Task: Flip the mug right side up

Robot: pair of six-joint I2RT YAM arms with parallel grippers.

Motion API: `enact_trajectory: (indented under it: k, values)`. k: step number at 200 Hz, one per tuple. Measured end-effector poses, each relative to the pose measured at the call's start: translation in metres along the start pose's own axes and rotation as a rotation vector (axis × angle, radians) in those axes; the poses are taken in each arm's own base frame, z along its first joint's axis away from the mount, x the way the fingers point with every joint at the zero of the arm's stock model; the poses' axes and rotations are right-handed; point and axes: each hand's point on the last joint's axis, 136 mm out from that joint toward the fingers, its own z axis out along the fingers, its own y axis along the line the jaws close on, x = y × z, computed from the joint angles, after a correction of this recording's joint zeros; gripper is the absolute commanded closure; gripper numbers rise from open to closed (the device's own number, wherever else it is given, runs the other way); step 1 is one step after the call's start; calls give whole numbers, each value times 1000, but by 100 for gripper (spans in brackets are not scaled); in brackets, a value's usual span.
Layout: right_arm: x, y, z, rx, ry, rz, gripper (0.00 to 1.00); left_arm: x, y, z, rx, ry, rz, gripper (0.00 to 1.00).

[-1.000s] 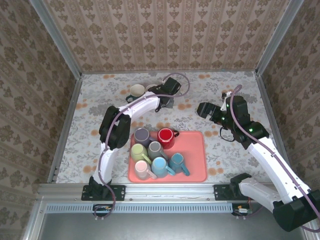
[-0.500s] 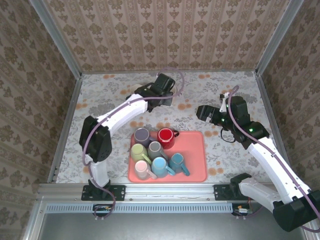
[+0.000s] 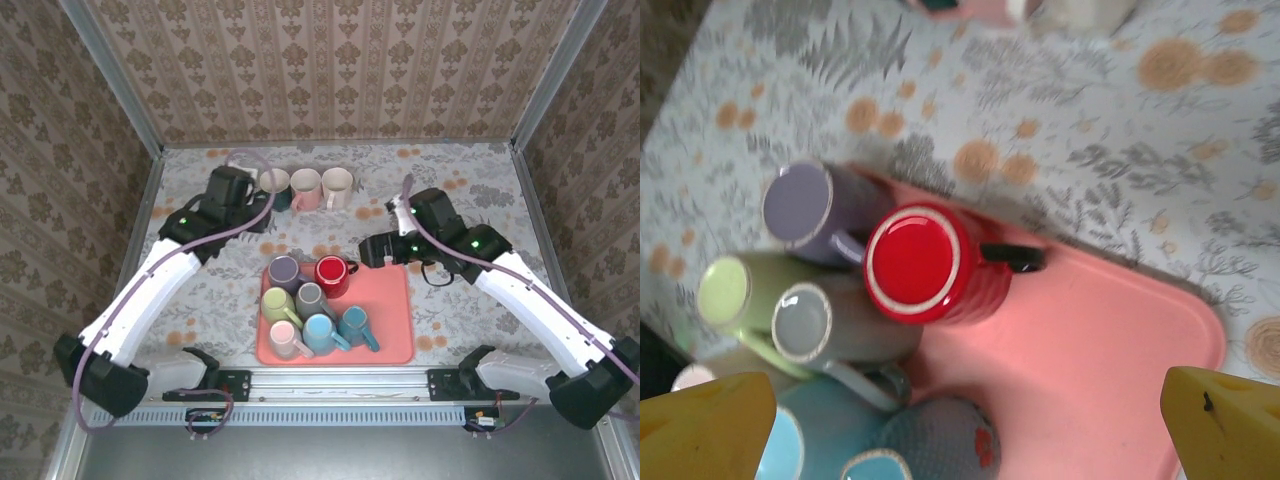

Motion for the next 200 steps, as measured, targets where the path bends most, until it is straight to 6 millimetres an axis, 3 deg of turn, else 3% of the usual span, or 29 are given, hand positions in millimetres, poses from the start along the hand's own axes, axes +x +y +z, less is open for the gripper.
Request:
enact_trajectory:
  k: [36,53,95,144,200]
  values:
    - [22,23,13,32,117,-162,0,45,17,-11,-8,9,9,45]
    - [31,28,15,47,149,-218,1,56,18,-14,7,-2,5,45]
    - [50,32,20,76,200,-319,0,52,5,-13,79,-25,-29,46]
    - [73,28,39,106,324,-379,2,65,4,-3,84,3,-30,47]
    - [81,31,42,94,358,-421,3,65,0,-4,84,0,-11,47]
